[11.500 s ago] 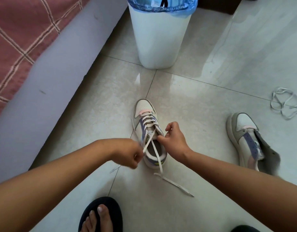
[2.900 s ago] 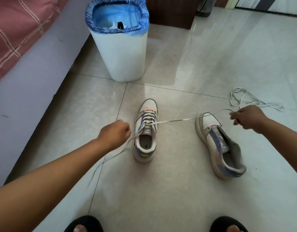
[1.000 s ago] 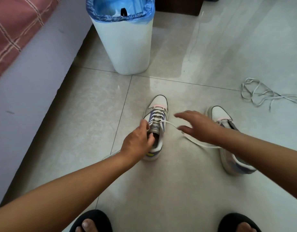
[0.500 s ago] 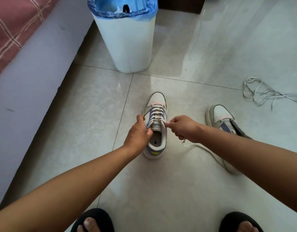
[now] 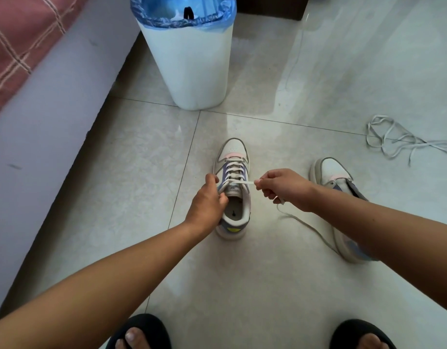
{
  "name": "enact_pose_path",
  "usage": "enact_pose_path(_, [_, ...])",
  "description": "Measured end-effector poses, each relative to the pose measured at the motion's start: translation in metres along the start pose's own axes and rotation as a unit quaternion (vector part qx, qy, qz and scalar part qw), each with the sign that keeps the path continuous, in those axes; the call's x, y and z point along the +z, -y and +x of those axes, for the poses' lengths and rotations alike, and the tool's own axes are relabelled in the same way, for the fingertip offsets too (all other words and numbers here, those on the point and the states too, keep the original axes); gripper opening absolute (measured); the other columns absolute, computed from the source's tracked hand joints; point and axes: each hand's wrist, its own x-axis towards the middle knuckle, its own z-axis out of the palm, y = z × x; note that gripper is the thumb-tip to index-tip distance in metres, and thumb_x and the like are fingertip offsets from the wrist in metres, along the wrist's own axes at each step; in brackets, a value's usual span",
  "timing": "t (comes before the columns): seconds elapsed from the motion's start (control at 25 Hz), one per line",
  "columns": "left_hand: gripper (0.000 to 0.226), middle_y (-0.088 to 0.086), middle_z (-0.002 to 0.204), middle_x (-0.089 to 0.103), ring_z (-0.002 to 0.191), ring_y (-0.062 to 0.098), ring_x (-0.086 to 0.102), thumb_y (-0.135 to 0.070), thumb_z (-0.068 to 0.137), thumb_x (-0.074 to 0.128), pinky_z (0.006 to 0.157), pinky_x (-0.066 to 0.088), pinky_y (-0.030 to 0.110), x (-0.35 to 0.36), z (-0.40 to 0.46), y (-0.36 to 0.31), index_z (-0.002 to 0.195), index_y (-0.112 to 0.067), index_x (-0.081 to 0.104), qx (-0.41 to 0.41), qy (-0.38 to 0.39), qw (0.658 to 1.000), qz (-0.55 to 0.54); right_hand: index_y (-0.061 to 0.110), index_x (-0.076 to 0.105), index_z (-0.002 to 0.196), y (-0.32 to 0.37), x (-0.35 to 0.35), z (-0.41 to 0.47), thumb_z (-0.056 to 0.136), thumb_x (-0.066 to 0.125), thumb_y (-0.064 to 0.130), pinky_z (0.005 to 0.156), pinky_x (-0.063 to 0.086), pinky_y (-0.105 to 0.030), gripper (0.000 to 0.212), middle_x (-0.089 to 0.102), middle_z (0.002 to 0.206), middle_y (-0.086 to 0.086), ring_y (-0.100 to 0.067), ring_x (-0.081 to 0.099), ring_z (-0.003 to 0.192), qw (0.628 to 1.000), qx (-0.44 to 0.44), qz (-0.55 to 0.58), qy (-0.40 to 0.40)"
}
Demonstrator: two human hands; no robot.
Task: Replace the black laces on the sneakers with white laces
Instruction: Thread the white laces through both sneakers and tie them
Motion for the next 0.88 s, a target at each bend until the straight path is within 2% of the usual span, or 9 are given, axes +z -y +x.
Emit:
enact_pose_path(0.12, [0.030, 0.017, 0.086, 0.061, 0.073, 0.037, 0.063, -0.014, 0.091, 0.049, 0.067, 0.055, 0.047, 0.000, 0.002, 0.001, 0.117, -0.014, 0.035, 0.000, -0.002, 1.000, -0.006, 0.012, 0.060, 0.081, -0.001, -0.015, -0.002, 0.094, 0.056, 0.027, 0.050, 0.040, -0.019, 0.021, 0.053, 0.066, 0.002, -0.016, 0.050, 0.059, 0.983, -0.080, -0.164, -0.009])
enact_pose_path(0.24, [0.031, 0.018, 0.086, 0.063, 0.071, 0.037, 0.063, -0.016, 0.090, 0.049, 0.067, 0.055, 0.047, 0.000, 0.003, 0.002, 0.118, -0.015, 0.034, -0.010, -0.002, 1.000, -0.009, 0.013, 0.059, 0.112, -0.016, -0.035, -0.006, 0.096, 0.051, 0.030, 0.066, 0.042, -0.030, 0.025, 0.062, 0.095, 0.001, -0.025, 0.059, 0.083, 0.857, -0.223, -0.460, -0.069])
enact_pose_path(0.32, [0.032, 0.018, 0.087, 0.064, 0.071, 0.037, 0.063, -0.016, 0.090, 0.050, 0.068, 0.055, 0.047, -0.002, 0.004, 0.002, 0.118, -0.016, 0.034, -0.014, -0.002, 1.000, -0.009, 0.011, 0.062, 0.112, -0.027, -0.051, -0.009, 0.095, 0.054, 0.025, 0.062, 0.043, -0.031, 0.024, 0.065, 0.102, -0.002, -0.031, 0.063, 0.083, 0.802, -0.314, -0.498, -0.095])
enact_pose_path(0.4, [0.033, 0.018, 0.087, 0.064, 0.071, 0.036, 0.064, -0.017, 0.089, 0.050, 0.069, 0.055, 0.045, -0.006, 0.005, 0.004, 0.118, -0.016, 0.034, -0.016, -0.006, 1.000, 0.001, 0.012, 0.066, 0.097, -0.030, -0.066, -0.015, 0.094, 0.056, 0.024, 0.061, 0.046, -0.032, 0.016, 0.065, 0.086, 0.002, -0.025, 0.063, 0.074, 0.834, -0.324, -0.435, -0.102])
enact_pose_path(0.52, [0.033, 0.019, 0.086, 0.064, 0.069, 0.036, 0.064, -0.017, 0.088, 0.051, 0.067, 0.055, 0.045, -0.014, 0.007, 0.011, 0.116, -0.015, 0.035, -0.024, -0.020, 1.000, 0.005, 0.020, 0.065, 0.075, -0.022, -0.083, -0.023, 0.095, 0.052, 0.028, 0.059, 0.040, -0.018, 0.025, 0.053, 0.058, 0.013, -0.004, 0.048, 0.055, 0.944, -0.193, -0.254, -0.089])
enact_pose_path(0.64, [0.031, 0.018, 0.087, 0.064, 0.066, 0.035, 0.064, -0.017, 0.089, 0.051, 0.061, 0.056, 0.042, -0.020, 0.006, 0.014, 0.116, -0.015, 0.035, -0.038, -0.023, 0.999, -0.002, 0.009, 0.061, 0.069, -0.018, -0.097, -0.031, 0.097, 0.048, 0.023, 0.057, 0.037, -0.019, 0.034, 0.045, 0.055, 0.004, -0.007, 0.040, 0.052, 0.988, -0.120, -0.081, -0.057])
enact_pose_path(0.76, [0.030, 0.017, 0.089, 0.062, 0.059, 0.031, 0.063, -0.016, 0.090, 0.050, 0.044, 0.049, 0.029, -0.024, 0.006, 0.012, 0.116, -0.014, 0.034, -0.046, -0.027, 0.999, -0.011, 0.007, 0.062, 0.073, -0.018, -0.118, -0.032, 0.096, 0.050, 0.022, 0.056, 0.033, -0.024, 0.030, 0.042, 0.059, 0.000, -0.014, 0.037, 0.056, 0.991, -0.099, -0.017, -0.090])
enact_pose_path(0.84, [0.030, 0.018, 0.089, 0.062, 0.058, 0.029, 0.063, -0.016, 0.090, 0.050, 0.040, 0.043, 0.024, -0.025, 0.007, 0.012, 0.115, -0.014, 0.034, -0.049, -0.032, 0.998, -0.010, 0.014, 0.066, 0.086, -0.022, -0.134, -0.034, 0.094, 0.055, 0.023, 0.057, 0.036, -0.023, 0.017, 0.049, 0.064, 0.003, -0.012, 0.043, 0.058, 0.961, -0.156, -0.164, -0.158])
enact_pose_path(0.88, [0.029, 0.018, 0.088, 0.062, 0.058, 0.029, 0.063, -0.016, 0.090, 0.050, 0.040, 0.042, 0.023, -0.026, 0.007, 0.012, 0.115, -0.014, 0.034, -0.050, -0.033, 0.998, -0.008, 0.016, 0.067, 0.094, -0.025, -0.141, -0.034, 0.092, 0.058, 0.024, 0.059, 0.039, -0.025, 0.012, 0.052, 0.069, 0.003, -0.014, 0.049, 0.061, 0.913, -0.215, -0.290, -0.191])
